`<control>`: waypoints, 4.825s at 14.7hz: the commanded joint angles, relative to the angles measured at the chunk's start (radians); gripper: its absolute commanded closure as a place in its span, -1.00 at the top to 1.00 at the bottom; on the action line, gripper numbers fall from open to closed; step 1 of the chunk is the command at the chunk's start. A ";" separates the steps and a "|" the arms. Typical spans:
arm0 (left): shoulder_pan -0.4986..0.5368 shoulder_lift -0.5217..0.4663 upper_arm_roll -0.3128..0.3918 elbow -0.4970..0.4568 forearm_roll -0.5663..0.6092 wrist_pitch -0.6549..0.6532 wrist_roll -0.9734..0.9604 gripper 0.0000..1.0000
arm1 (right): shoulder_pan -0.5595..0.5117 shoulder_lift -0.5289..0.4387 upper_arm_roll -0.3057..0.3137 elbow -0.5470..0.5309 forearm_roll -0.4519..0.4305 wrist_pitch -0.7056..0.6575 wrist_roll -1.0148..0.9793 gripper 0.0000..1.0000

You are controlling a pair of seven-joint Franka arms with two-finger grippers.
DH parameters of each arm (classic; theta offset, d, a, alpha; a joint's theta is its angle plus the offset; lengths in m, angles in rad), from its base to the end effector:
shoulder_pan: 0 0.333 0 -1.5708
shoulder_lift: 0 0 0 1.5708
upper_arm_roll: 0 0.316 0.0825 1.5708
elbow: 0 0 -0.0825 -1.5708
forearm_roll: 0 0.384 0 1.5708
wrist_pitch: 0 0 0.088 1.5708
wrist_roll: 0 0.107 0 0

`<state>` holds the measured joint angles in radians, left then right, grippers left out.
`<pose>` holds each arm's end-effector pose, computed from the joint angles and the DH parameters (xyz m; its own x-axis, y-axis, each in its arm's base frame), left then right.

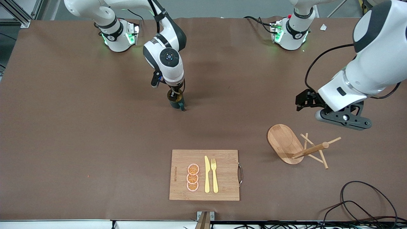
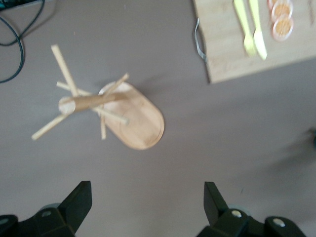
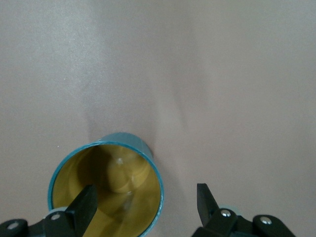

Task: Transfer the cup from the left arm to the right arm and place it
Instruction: 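Grasp the mug rim with the right gripper while the left gripper withdraws, then lift the mug with the right gripper and carry it sideways, then lower the mug onto the table and open the right gripper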

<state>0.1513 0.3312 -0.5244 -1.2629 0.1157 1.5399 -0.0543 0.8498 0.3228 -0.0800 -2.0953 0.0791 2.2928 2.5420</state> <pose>0.6186 -0.1666 0.5891 0.9571 -0.2892 -0.0151 -0.2882 -0.9564 0.0471 0.4068 0.3973 0.2567 -0.2472 -0.9650 0.0871 -0.9625 0.2549 0.0923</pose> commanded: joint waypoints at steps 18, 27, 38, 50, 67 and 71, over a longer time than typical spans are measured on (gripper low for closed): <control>-0.199 -0.354 0.474 -0.236 -0.116 -0.024 -0.041 1.00 | -0.093 -0.120 -0.014 -0.015 0.018 -0.059 -0.752 -1.00; -0.197 -0.417 0.466 -0.312 -0.131 0.035 -0.006 1.00 | -0.346 -0.152 -0.015 -0.015 0.115 -0.141 -1.882 -1.00; -0.194 -0.396 0.451 -0.296 -0.129 0.098 -0.010 1.00 | -0.660 -0.151 -0.021 -0.012 -0.071 -0.156 -3.136 -1.00; -0.188 -0.388 0.452 -0.296 -0.114 0.098 -0.007 1.00 | -0.821 -0.126 -0.021 -0.080 -0.075 0.060 -4.253 -1.00; -0.187 -0.379 0.452 -0.294 -0.116 0.100 -0.001 1.00 | -0.874 -0.094 -0.023 -0.193 -0.116 0.274 -4.639 -0.39; -0.185 -0.379 0.454 -0.293 -0.119 0.100 -0.001 1.00 | -0.874 -0.096 -0.021 -0.186 -0.116 0.258 -4.627 1.00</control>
<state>-0.0360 -0.0445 -0.0712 -1.5530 -0.0083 1.6265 -0.0715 -0.0100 0.2408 -0.1115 -2.2683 -0.0260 2.5403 -2.0760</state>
